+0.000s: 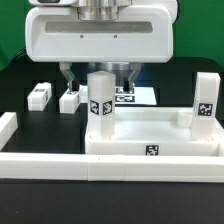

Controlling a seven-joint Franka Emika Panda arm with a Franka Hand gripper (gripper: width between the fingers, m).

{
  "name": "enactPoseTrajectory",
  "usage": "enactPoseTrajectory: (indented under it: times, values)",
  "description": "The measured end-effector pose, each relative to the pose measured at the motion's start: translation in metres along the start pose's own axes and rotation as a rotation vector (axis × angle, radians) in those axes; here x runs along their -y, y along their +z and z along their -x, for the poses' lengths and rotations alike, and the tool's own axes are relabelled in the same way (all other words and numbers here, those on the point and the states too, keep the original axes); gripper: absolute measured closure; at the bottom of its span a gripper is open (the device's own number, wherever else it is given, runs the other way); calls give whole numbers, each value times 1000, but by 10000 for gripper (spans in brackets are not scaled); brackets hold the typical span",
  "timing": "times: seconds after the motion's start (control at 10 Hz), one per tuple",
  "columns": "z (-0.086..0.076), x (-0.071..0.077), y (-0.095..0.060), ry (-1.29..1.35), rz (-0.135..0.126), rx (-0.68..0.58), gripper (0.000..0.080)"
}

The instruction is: Assemble desk

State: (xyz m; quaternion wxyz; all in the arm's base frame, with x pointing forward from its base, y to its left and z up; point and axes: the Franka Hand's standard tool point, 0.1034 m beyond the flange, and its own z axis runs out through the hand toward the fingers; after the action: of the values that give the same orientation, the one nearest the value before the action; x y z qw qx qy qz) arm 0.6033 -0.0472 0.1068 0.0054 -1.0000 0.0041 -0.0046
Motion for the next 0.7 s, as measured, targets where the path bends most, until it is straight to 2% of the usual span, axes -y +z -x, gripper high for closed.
enactPoseTrajectory:
  times: [0.3,0.5,0.7]
  values:
    - [1,4,-2,-358,3,-8,150]
    - [2,1,-2,-575,1,-2,150]
    - [3,-2,0,-655,2,2,150]
